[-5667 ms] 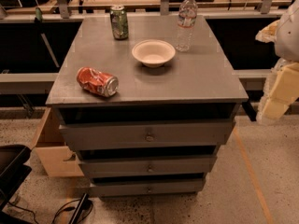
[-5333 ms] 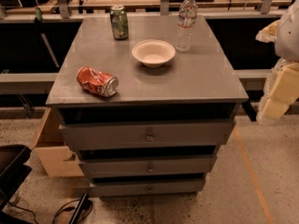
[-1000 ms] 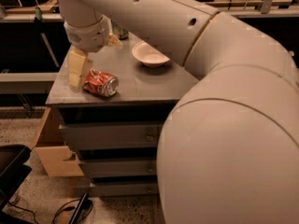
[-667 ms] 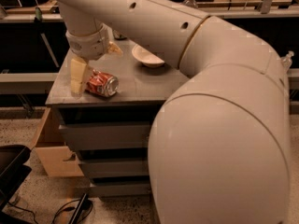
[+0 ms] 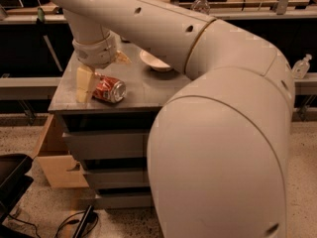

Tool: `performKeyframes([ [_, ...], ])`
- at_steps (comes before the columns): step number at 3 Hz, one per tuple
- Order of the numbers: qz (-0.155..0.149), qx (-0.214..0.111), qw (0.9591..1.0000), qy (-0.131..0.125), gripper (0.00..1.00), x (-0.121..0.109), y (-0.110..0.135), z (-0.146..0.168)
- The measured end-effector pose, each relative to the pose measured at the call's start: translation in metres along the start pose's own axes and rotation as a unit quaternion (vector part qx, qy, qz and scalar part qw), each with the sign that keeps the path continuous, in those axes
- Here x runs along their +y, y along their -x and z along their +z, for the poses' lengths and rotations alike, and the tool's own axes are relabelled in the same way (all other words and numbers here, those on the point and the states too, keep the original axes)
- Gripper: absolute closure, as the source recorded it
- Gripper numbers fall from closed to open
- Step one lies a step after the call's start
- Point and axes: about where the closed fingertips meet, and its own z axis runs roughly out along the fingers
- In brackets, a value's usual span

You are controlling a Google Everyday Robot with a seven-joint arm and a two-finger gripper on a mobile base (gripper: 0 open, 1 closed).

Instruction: Place coke can upright

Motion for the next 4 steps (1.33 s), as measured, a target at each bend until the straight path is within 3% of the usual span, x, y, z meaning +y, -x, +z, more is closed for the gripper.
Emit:
performKeyframes([
  [3,-0.002,0.003,0.9999,0.012,0.00,0.0033,0.0100,0.0050],
  [4,-0.005,0.004,0.9998,0.018,0.18,0.0080,0.0109,0.0095],
])
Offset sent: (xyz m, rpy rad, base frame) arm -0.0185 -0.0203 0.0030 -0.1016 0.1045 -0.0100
